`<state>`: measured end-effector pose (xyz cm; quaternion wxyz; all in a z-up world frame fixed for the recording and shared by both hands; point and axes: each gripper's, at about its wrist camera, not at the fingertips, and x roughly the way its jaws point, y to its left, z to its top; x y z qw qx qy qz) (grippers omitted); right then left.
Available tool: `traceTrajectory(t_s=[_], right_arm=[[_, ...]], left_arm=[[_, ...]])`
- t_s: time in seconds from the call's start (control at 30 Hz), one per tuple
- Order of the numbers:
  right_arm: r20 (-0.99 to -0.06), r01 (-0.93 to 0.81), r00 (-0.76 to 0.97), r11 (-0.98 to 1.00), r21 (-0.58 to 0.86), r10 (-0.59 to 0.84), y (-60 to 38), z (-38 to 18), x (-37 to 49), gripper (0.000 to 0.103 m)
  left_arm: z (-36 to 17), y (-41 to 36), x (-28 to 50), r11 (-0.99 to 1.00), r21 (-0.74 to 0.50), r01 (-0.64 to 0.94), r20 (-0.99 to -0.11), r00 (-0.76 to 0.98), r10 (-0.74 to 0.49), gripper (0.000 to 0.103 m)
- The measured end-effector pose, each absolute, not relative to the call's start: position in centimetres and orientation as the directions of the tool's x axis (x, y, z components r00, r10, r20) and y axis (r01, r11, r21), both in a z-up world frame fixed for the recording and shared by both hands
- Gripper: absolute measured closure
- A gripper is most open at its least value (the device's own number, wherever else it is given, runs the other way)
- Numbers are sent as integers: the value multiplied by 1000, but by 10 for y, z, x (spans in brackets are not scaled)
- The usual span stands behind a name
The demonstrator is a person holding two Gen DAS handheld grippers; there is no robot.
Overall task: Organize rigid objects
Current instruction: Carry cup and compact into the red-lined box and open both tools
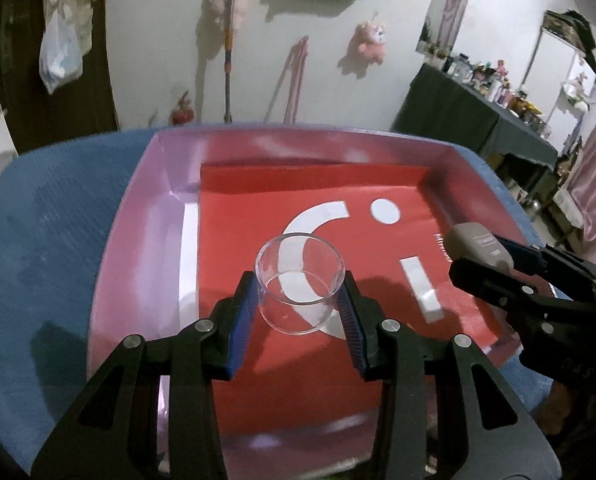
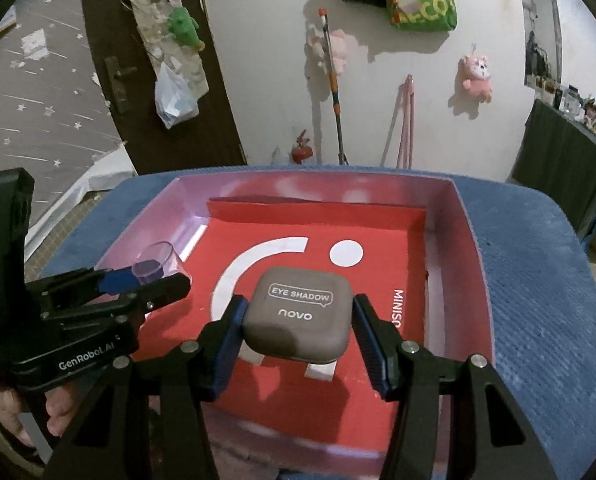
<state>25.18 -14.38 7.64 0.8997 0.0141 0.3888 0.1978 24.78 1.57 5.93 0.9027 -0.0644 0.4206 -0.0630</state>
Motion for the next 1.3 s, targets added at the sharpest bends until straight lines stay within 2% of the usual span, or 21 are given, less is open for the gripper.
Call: traceTrajectory(t_s=[0.67,1.3], right_arm=[[-809,-301,500,938,171,308,-140,31,292,47],[-809,-298,497,937,181,314,-139,30,292,46]], left_arm=[[28,18,275,987,-157,33,-838,525,-151,65],[27,24,275,982,-188,28,-833,525,-174,64]])
